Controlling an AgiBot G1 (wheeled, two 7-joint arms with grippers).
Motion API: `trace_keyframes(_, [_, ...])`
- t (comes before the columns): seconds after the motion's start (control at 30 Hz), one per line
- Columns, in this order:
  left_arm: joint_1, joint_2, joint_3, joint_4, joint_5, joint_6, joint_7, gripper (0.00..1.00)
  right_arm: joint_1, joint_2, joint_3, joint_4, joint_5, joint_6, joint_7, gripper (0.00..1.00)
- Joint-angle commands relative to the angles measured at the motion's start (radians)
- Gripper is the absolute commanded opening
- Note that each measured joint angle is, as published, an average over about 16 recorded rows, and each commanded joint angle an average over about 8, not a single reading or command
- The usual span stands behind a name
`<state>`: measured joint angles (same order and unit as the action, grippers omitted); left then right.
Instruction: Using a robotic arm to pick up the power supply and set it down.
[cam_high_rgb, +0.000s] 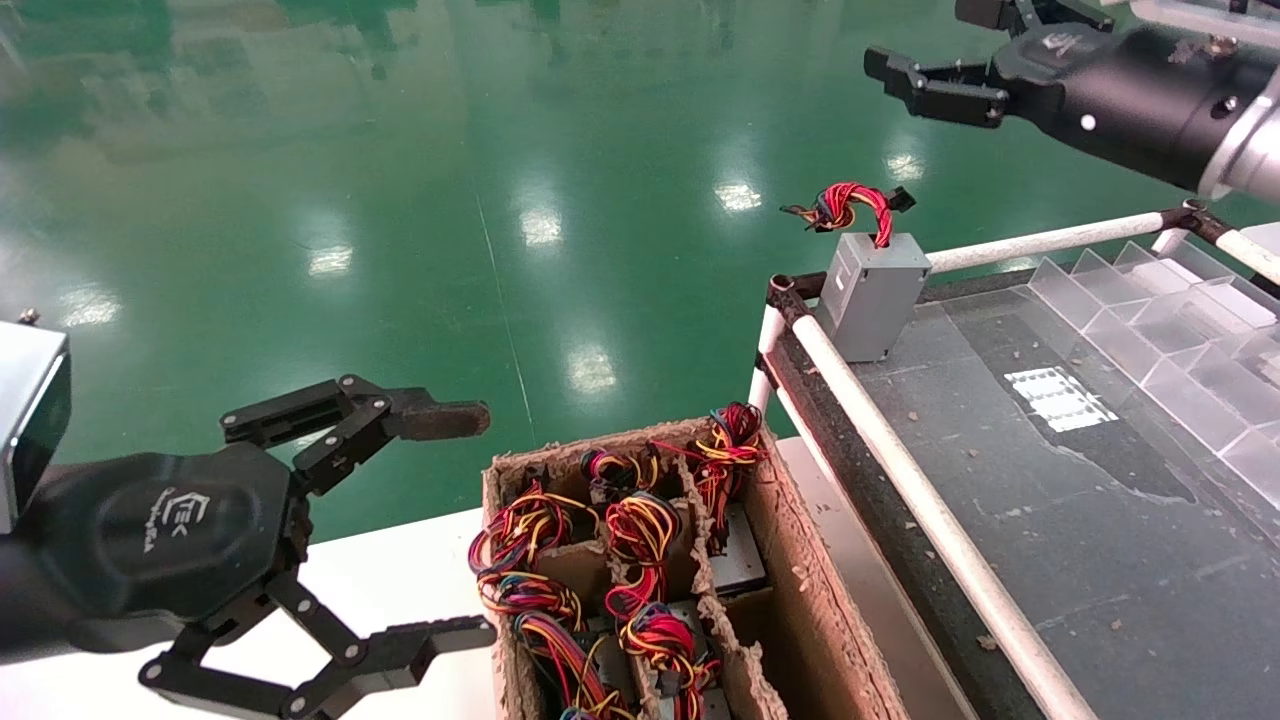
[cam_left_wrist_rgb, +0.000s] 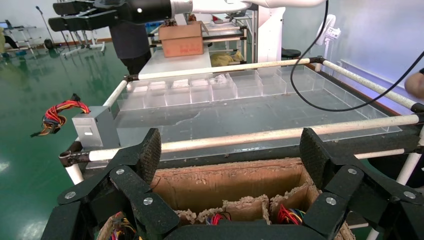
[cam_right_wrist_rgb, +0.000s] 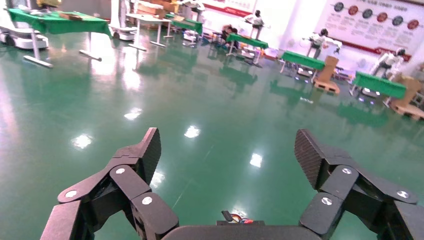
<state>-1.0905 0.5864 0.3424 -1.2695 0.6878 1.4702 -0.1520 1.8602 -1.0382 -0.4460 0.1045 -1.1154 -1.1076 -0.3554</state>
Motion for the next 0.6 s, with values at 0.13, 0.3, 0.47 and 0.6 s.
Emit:
trace_keyframes(0.13, [0.000, 0.000, 0.000, 0.000, 0.000, 0.000, 0.000, 1.00, -0.074, 0.040, 0.016, 0.111, 0.036, -0.036, 0.051, 1.00])
trace_keyframes(0.3, [0.000, 0.000, 0.000, 0.000, 0.000, 0.000, 0.000, 1.00, -0.148, 0.081, 0.031, 0.223, 0.073, -0.073, 0.102, 1.00])
trace_keyframes(0.47, [0.000, 0.000, 0.000, 0.000, 0.000, 0.000, 0.000, 1.00, -0.223, 0.121, 0.047, 0.334, 0.109, -0.110, 0.154, 1.00])
trace_keyframes(0.6, [0.000, 0.000, 0.000, 0.000, 0.000, 0.000, 0.000, 1.00, -0.259, 0.141, 0.055, 0.389, 0.127, -0.128, 0.179, 1.00])
